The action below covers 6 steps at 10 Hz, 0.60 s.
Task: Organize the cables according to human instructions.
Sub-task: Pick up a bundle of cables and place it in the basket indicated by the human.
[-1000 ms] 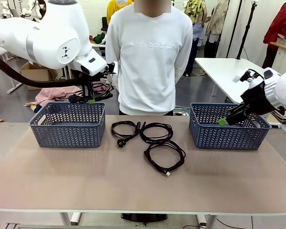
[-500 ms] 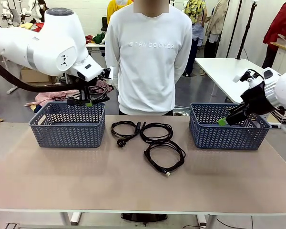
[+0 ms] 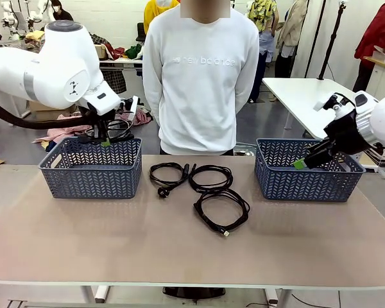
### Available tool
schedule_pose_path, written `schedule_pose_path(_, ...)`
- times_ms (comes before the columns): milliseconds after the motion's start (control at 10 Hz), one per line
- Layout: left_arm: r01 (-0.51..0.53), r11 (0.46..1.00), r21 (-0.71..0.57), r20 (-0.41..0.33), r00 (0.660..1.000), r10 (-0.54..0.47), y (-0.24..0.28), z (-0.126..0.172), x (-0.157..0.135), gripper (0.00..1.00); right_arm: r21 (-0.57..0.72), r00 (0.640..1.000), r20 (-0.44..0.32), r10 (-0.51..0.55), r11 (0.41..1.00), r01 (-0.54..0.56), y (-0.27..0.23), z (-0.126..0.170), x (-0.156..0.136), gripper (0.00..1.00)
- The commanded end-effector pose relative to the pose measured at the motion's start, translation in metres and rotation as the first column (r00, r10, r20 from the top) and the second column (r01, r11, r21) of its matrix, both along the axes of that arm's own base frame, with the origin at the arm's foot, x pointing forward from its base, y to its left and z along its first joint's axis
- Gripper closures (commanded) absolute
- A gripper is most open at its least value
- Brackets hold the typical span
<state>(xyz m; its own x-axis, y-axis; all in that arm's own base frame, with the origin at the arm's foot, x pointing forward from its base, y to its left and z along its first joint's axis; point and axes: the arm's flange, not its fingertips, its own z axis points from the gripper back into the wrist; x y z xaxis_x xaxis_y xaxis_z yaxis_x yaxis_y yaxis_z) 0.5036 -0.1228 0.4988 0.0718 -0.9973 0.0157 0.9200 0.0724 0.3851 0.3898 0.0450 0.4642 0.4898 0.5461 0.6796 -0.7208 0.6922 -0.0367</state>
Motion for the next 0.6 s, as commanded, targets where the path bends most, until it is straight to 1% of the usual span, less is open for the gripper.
schedule_pose_path(0,0.033,0.999,0.004,0.035,0.999,-0.033,0.016,-0.008,0.003,0.84,0.011,1.000,0.001,0.001,1.000,-0.001,-0.001,-0.001,0.002,0.00)
schedule_pose_path(500,0.029,1.000,-0.005,0.005,1.000,-0.029,0.039,-0.036,0.020,0.84,0.011,1.000,0.001,0.001,1.000,-0.001,-0.001,-0.001,0.002,0.00)
